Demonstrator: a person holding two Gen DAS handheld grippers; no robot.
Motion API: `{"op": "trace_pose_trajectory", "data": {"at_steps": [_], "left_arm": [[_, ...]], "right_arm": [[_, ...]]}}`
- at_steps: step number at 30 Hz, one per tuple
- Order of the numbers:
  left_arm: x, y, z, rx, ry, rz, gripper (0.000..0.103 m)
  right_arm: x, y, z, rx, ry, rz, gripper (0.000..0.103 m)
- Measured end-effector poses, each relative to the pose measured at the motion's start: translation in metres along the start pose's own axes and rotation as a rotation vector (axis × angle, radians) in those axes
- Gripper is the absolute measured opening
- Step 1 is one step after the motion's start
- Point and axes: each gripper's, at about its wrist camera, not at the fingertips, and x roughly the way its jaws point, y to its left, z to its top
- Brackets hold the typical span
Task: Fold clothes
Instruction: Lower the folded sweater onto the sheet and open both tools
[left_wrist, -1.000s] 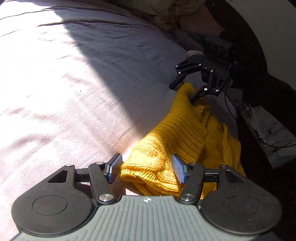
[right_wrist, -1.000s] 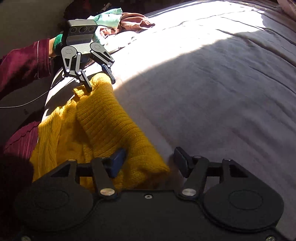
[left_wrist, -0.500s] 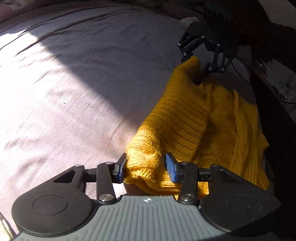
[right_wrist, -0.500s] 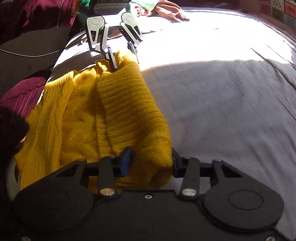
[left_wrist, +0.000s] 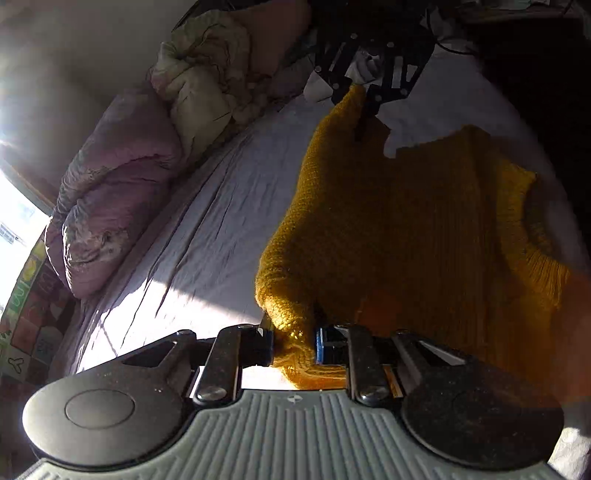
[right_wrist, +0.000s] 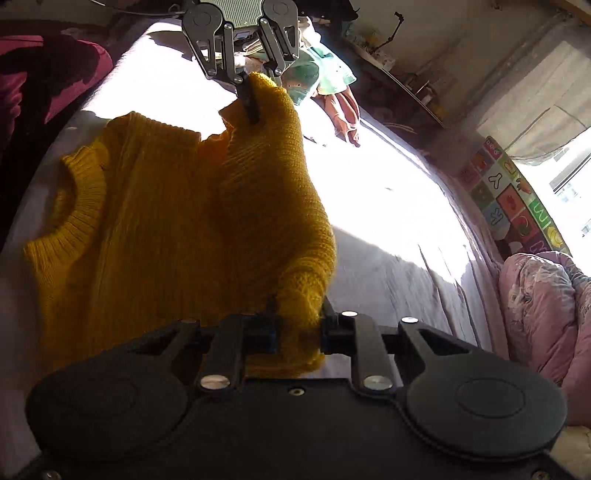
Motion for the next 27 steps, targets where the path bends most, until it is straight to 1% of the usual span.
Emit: {"op": "trace_pose_trajectory", "data": {"at_steps": [2, 3, 6, 7, 9, 12, 15, 18, 20, 21, 22, 23, 24, 25, 26, 27], "left_arm": [[-0.009, -0.038, 0.008, 0.170, 0.003, 0.103, 0.018], [-0.010, -0.066, 0.008, 0.289, 0.007, 0.168, 0.018], [-0.008, -0.126, 0.001, 0.480, 0.005, 0.310, 0.018], [-0.009, -0.142, -0.002, 0.531, -0.001, 0.330, 0.018], [-0.009, -0.162, -0.005, 0.559, -0.004, 0.341, 0.018], [-0.013, -0.179, -0.003, 0.552, 0.007, 0.353, 0.018], [-0.021, -0.183, 0.006, 0.524, 0.009, 0.376, 0.018], [-0.028, -0.184, 0.014, 0.505, 0.000, 0.406, 0.018], [-0.025, -0.195, 0.012, 0.548, 0.002, 0.408, 0.018], [-0.017, -0.208, 0.005, 0.615, 0.017, 0.396, 0.018], [-0.014, -0.219, -0.005, 0.662, 0.011, 0.360, 0.015], [-0.015, -0.227, -0.010, 0.680, -0.002, 0.370, 0.015], [-0.016, -0.228, -0.012, 0.668, -0.012, 0.395, 0.015], [-0.017, -0.224, -0.010, 0.639, -0.005, 0.379, 0.017], [-0.018, -0.221, -0.007, 0.620, 0.004, 0.366, 0.018], [-0.021, -0.216, -0.003, 0.584, 0.011, 0.347, 0.021]], "right_arm": [[-0.015, 0.029, -0.001, -0.138, -0.001, -0.068, 0.019], [-0.022, 0.044, -0.002, -0.209, -0.001, -0.099, 0.019], [-0.030, 0.082, -0.010, -0.366, 0.014, -0.188, 0.019], [-0.032, 0.092, -0.011, -0.399, 0.012, -0.203, 0.019], [-0.037, 0.111, -0.010, -0.450, 0.008, -0.213, 0.019], [-0.049, 0.133, -0.011, -0.477, -0.002, -0.167, 0.019], [-0.062, 0.137, -0.007, -0.439, -0.008, -0.160, 0.019], [-0.074, 0.135, -0.004, -0.393, -0.026, -0.186, 0.019], [-0.073, 0.143, -0.008, -0.393, -0.015, -0.200, 0.019], [-0.067, 0.149, -0.014, -0.414, 0.006, -0.192, 0.019], [-0.061, 0.155, -0.020, -0.435, 0.027, -0.185, 0.021], [-0.055, 0.161, -0.027, -0.456, 0.048, -0.177, 0.025], [-0.052, 0.168, -0.031, -0.480, 0.052, -0.179, 0.027], [-0.052, 0.172, -0.033, -0.497, 0.053, -0.194, 0.027], [-0.053, 0.173, -0.033, -0.491, 0.055, -0.201, 0.028], [-0.056, 0.170, -0.033, -0.466, 0.052, -0.200, 0.031]]}}
